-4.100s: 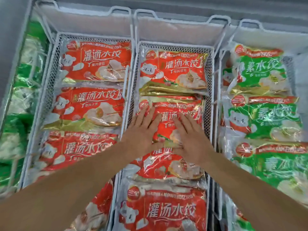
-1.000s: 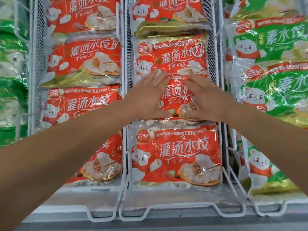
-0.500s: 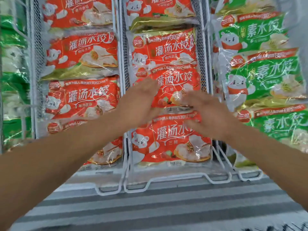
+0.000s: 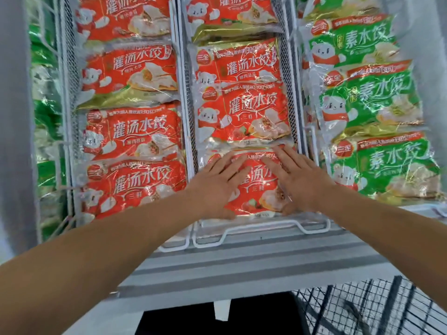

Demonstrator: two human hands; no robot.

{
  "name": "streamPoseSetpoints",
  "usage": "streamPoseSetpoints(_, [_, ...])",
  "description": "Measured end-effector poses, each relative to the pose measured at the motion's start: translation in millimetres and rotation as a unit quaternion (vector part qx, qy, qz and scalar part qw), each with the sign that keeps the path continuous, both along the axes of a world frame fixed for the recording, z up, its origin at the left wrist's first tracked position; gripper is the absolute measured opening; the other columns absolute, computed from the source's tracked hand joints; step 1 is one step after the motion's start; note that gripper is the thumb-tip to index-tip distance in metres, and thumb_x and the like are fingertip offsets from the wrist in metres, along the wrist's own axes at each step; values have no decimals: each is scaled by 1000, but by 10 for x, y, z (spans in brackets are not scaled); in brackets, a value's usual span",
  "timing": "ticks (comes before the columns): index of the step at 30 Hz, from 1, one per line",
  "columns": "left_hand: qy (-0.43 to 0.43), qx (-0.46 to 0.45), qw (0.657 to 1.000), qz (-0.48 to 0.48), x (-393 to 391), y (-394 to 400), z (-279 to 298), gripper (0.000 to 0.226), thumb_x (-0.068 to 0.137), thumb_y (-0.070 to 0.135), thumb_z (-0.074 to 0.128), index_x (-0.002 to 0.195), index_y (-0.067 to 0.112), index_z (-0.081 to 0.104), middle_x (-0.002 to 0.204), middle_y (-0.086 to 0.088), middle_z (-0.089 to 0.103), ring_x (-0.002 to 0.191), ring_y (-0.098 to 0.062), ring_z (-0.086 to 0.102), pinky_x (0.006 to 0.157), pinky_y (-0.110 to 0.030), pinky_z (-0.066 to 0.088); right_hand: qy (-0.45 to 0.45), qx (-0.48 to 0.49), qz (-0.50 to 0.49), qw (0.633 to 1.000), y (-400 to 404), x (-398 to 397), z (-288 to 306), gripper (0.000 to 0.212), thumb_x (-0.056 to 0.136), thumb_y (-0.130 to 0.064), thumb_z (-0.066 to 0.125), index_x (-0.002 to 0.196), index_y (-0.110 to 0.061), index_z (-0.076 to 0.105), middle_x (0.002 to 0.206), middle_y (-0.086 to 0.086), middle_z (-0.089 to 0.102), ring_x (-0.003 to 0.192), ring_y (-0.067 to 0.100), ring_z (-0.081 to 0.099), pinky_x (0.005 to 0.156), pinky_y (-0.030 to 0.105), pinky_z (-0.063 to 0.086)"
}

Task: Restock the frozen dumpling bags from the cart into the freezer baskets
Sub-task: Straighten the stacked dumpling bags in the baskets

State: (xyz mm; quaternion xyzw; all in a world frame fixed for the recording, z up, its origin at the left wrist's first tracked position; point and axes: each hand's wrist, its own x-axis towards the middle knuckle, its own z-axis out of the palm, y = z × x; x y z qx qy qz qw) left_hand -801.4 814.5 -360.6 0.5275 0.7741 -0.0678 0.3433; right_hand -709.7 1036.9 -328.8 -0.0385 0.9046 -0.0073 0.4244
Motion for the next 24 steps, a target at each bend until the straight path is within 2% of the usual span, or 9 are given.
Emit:
streamPoseSetpoints(3, [-7,34,999,41,-16,61,143,98,87,65,57,160,21,7,168,-4,-5,154,-31,-2,125,-48,10,22,-49,-11,999,-3,-31,117,105,81,-70,60,157,-26,3,164,4,-20,152,30,-16,124,50,8])
streamPoseSetpoints(5, [-9,57,995,87,-2,153,276,81,90,55,59,155,17,28,163,-8,23,148,-30,23,121,-44,24,67,-89,-39,993,32,8,268,84,85,-64,60,152,-24,28,163,6,16,150,32,16,118,47,28])
streamPoseSetpoints(7, [-8,84,989,120,42,307,407,67,92,46,59,148,15,40,152,-7,41,137,-28,38,113,-39,34,137,-119,-84,980,165,141,407,56,90,-49,63,136,-18,52,138,7,51,126,31,47,97,41,48])
streamPoseSetpoints(9, [-19,114,984,135,128,537,525,58,92,40,60,142,14,47,143,-7,49,130,-27,44,106,-37,40,178,-117,-132,968,408,340,517,40,89,-36,67,121,-13,63,118,7,62,111,31,56,83,39,52])
streamPoseSetpoints(12, [-44,152,979,125,322,972,622,49,91,31,64,134,10,54,134,-10,55,122,-31,49,98,-38,45,180,-83,-190,962,875,644,617,36,86,-27,71,119,-12,64,120,8,60,113,32,55,85,38,50])
streamPoseSetpoints(16, [-71,193,973,104,608,1639,620,55,89,21,67,140,6,51,144,-14,49,131,-35,46,104,-44,44,137,-25,-237,961,1528,886,634,67,87,-32,72,146,-16,44,156,8,31,142,35,31,112,45,37])
streamPoseSetpoints(18, [-71,191,976,80,690,1948,579,63,93,22,63,149,7,39,157,-13,35,143,-32,32,115,-43,35,117,-6,-243,963,1804,890,549,86,85,-35,74,155,-20,26,165,7,11,150,35,15,119,47,28])
streamPoseSetpoints(21, [-26,130,991,-4,756,2391,441,88,96,46,57,159,10,7,167,-12,-1,154,-29,-1,125,-43,12,86,5,-229,970,2097,956,353,112,80,-43,74,158,-31,-6,165,-2,-15,153,29,-8,122,53,19])
streamPoseSetpoints(24, [34,50,996,-71,835,2666,263,113,86,72,53,156,18,-17,162,-8,-29,150,-30,-23,125,-50,1,69,-32,-278,958,2230,1119,210,126,74,-40,83,155,-36,-12,162,-12,-25,152,24,-13,122,51,16])
